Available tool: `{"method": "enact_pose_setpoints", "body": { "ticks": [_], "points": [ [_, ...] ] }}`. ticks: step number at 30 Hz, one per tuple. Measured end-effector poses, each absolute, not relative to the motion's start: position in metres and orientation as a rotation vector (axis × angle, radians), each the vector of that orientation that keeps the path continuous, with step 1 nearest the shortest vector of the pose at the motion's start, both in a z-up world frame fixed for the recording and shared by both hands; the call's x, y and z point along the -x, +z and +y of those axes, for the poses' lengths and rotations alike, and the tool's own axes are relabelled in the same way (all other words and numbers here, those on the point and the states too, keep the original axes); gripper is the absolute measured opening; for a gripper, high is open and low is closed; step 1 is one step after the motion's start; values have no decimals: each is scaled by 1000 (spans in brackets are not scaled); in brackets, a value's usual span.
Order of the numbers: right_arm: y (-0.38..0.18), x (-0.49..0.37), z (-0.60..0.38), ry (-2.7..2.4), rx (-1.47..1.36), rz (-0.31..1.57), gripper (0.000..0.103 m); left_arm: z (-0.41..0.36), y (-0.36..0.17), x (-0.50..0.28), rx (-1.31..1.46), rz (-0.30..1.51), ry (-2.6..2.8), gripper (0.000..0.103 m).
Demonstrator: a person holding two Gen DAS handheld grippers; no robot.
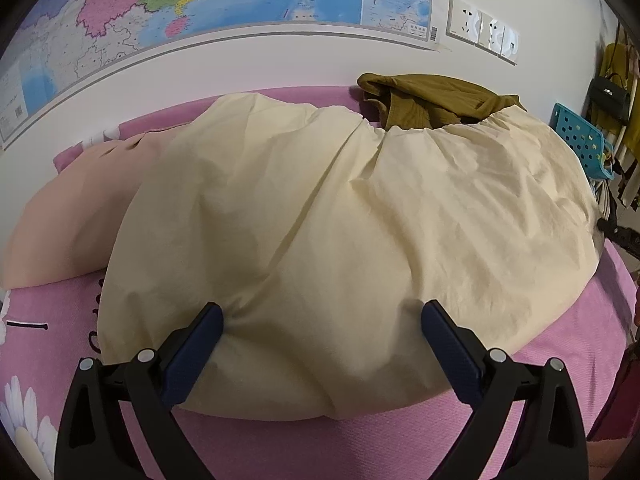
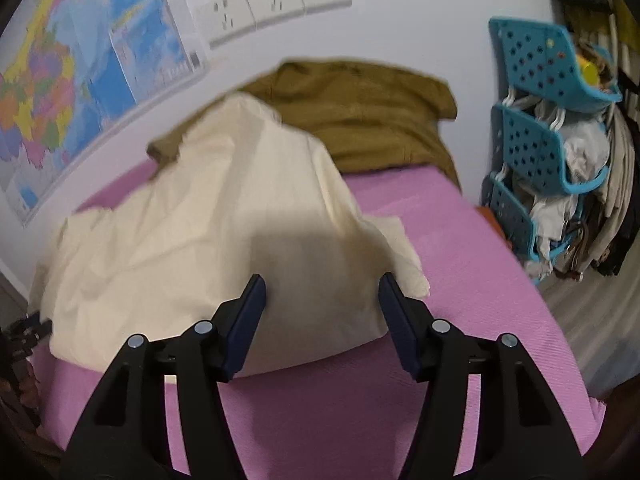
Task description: Fold large clothes
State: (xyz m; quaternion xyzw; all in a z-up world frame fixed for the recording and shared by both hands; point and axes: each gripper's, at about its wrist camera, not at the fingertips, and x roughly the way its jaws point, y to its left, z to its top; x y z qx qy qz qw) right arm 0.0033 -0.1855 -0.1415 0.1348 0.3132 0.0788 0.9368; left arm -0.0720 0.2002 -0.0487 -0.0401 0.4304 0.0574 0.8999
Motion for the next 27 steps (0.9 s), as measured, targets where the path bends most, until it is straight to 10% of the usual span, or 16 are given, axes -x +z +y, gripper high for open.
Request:
{"method": "enact_pose_setpoints", "body": {
  "ticks": [27],
  "points": [
    [-102, 74, 63, 761, 301, 451, 71, 271, -44, 124, 226, 870, 225, 94]
  ]
}}
